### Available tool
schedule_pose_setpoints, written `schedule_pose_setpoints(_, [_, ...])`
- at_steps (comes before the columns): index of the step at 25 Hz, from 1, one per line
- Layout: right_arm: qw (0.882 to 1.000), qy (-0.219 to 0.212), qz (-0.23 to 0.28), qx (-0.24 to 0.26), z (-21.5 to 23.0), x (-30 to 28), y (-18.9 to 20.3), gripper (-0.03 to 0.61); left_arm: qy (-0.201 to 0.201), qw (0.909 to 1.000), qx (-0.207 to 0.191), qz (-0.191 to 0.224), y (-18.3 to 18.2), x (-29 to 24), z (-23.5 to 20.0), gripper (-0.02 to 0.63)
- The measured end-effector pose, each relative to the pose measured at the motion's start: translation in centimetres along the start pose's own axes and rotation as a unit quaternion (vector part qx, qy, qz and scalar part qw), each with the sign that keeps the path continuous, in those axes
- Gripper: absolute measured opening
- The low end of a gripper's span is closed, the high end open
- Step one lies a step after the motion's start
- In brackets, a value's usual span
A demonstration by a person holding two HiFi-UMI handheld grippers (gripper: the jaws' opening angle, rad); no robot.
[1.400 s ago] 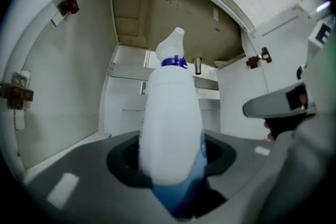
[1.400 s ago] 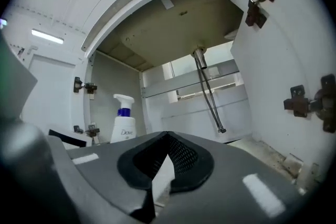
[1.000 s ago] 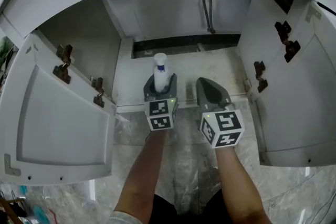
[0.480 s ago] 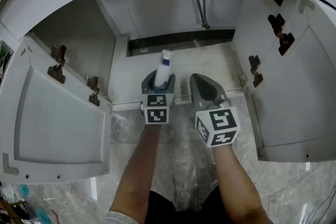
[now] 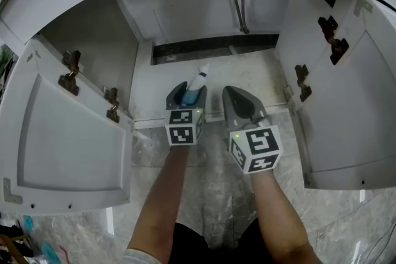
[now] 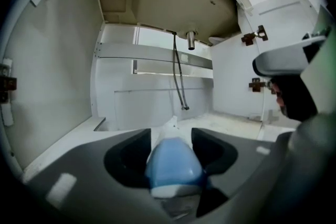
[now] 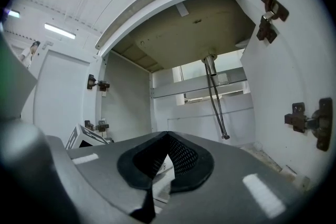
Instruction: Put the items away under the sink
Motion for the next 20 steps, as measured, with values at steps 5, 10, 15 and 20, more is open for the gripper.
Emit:
schedule_pose_setpoints(5, [1.000,-0.005,-0.005,0.008,-0.1,0.0,0.0,-0.003,0.001,0.9997,0.018,0.017,-0.1,0.8,-0.2,0.348])
schedule_pose_setpoints(10, [1.000,-0.005,-0.008,0.011,-0.3,-0.1,0.1,-0.003,0.003,0.9983,0.023,0.053,-1.0,2.8,-0.6,0.394])
schedule_pose_setpoints(15, [1.000,-0.010,-0.009,0.012,-0.9,0.0,-0.2,-0.003,-0.002,0.9942,0.008,0.107,-2.5,7.6,-1.0,0.430])
schedule_pose_setpoints(20, [0.999,-0.032,0.003,-0.002,-2.5,0.0,-1.0,-0.003,-0.003,0.9892,0.013,0.146,-7.5,13.0,1.0,0.428])
Point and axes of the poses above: the fingertips, and each gripper's own axes: x backward along the fingers, z to its right, y out of its underside, the point moved 7 cm from there along x, backward along the fingers, and after that the axes turned 4 degrees about -y, right-handed, at the moved point
